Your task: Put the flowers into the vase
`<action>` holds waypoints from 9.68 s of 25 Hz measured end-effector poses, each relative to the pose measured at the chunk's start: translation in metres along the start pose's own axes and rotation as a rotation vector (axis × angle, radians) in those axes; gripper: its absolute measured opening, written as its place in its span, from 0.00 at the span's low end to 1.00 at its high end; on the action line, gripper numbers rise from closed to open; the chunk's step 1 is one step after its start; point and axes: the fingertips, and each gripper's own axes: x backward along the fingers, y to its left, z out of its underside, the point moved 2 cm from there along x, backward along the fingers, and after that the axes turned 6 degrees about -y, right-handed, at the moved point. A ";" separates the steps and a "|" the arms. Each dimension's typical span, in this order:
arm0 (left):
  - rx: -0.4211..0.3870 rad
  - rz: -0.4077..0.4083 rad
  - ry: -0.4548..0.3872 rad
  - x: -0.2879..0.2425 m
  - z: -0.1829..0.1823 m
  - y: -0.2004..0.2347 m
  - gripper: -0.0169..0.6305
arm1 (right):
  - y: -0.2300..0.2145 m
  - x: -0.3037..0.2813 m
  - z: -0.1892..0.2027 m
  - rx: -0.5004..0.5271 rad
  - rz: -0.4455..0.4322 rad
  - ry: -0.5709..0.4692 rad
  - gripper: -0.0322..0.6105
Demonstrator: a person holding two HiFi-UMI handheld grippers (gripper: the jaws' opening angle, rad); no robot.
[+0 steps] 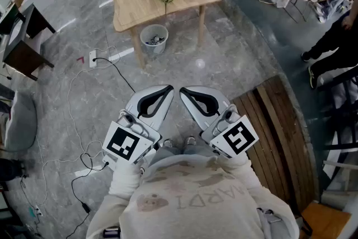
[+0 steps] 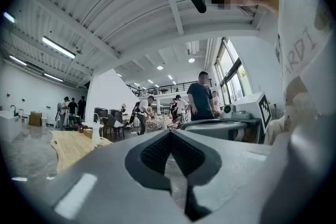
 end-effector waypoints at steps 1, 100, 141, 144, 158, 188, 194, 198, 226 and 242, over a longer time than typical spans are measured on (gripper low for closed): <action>0.000 0.000 0.001 0.001 0.000 0.002 0.03 | 0.001 -0.002 0.000 0.001 0.001 -0.002 0.07; 0.048 -0.016 -0.014 -0.305 0.060 0.452 0.03 | -0.422 -0.330 0.111 -0.105 0.022 0.050 0.10; 0.122 0.051 0.011 -0.362 0.105 0.609 0.03 | -0.518 -0.409 0.398 -0.584 0.327 0.916 0.28; 0.129 0.037 0.015 -0.363 0.108 0.616 0.03 | -0.520 -0.410 0.411 -0.600 0.327 0.965 0.31; 0.148 -0.014 0.021 -0.359 0.116 0.638 0.03 | -0.519 -0.423 0.444 -0.527 0.292 1.158 0.28; 0.084 -0.063 0.009 -0.389 0.103 0.636 0.03 | -0.550 -0.475 0.335 -0.701 0.069 0.714 0.12; 0.051 -0.084 0.007 -0.432 0.088 0.637 0.03 | -0.610 -0.495 0.258 -0.632 0.012 0.491 0.12; 0.028 -0.103 0.011 -0.451 0.084 0.638 0.03 | -0.644 -0.507 0.221 -0.556 -0.021 0.372 0.12; 0.043 -0.174 0.049 -0.481 0.104 0.673 0.03 | -0.775 -0.609 0.124 -0.224 -0.012 -0.094 0.12; 0.061 -0.212 0.088 -0.474 0.118 0.691 0.03 | -0.770 -0.605 0.221 -0.145 0.026 0.004 0.13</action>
